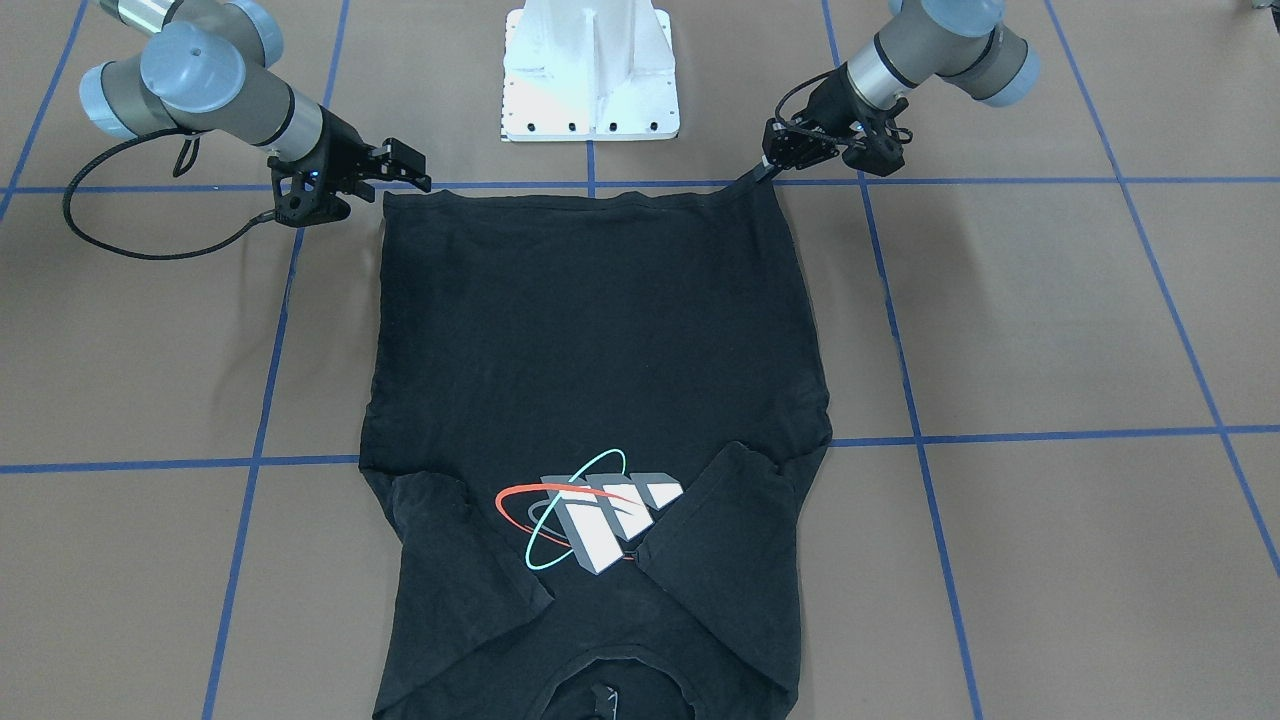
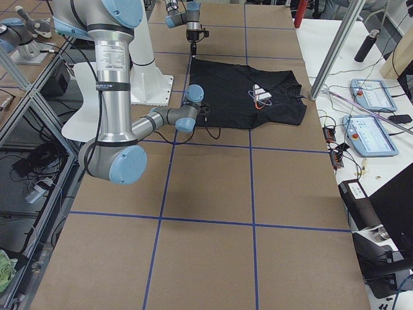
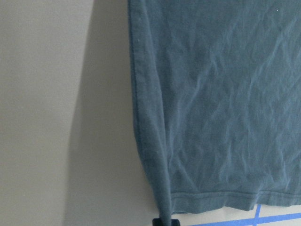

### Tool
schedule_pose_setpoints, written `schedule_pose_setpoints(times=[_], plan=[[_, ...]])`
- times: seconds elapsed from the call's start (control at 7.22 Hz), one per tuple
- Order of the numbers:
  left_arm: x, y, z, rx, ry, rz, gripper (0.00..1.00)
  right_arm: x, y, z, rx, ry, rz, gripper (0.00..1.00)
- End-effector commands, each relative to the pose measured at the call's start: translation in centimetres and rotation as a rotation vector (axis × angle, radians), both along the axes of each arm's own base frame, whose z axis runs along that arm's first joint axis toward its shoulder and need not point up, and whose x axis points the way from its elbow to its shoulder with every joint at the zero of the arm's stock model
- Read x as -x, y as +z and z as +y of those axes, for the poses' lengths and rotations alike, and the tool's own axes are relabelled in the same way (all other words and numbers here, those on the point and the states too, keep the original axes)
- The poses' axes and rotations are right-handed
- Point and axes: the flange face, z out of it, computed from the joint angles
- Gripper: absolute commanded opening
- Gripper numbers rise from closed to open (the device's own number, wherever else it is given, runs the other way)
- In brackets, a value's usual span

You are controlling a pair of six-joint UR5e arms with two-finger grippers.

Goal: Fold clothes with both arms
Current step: 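Lower the right gripper onto its hem corner while the left gripper grasps its corner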

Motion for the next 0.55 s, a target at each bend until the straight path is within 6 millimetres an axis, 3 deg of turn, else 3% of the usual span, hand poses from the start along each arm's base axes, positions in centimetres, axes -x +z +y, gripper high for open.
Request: schedule_pose_setpoints(times=[0.0,0.42], plan=[[0.0,0.2,0.0,0.0,0.001,-0.005,0.0,0.1,0.2,0.5,0.012,-0.004,0.006,0.86],[-0.3,0.1,0.2,-0.001,0.006,-0.002,0.0,-0.1,1.4,0.4,0.025,-0.001,0.033,0.83]])
